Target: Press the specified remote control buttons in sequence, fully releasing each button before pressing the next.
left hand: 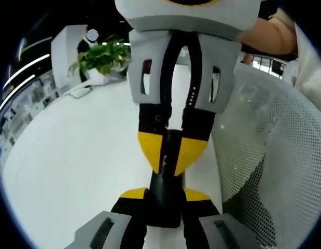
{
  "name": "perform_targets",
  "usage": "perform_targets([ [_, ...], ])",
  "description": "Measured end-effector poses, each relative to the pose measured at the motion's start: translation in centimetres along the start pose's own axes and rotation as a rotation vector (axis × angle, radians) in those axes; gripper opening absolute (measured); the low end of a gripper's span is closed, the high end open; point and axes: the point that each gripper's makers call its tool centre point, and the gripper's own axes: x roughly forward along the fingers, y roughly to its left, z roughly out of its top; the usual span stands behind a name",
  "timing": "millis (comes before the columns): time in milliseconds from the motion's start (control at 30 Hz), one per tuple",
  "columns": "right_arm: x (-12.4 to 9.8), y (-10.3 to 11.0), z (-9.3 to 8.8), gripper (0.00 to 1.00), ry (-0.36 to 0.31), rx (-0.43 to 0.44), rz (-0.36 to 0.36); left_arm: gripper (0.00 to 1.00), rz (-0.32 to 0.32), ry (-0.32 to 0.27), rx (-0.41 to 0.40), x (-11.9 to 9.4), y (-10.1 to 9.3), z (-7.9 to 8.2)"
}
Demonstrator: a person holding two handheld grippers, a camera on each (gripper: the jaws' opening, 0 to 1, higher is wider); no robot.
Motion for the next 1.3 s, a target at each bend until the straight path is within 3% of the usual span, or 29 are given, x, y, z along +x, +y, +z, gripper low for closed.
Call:
perform_targets([
  [333,-1.2,0.3,0.3,0.24,0.003,-0.023,0.007,0.24,0.0,0.001,0.0,0.0,0.0,0.0],
  [633,-1.5,0.5,-0.2,0.32,0.01,-0.027,0.021,0.24,0.001,0.0,0.0,0.1,0.0,0.0],
  [1300,-1.7,0.6,-3.0,0.36,0.031,0.037,0.026,0.24,0.002,-0.001,0.002,0.1,-0.1,0.0],
])
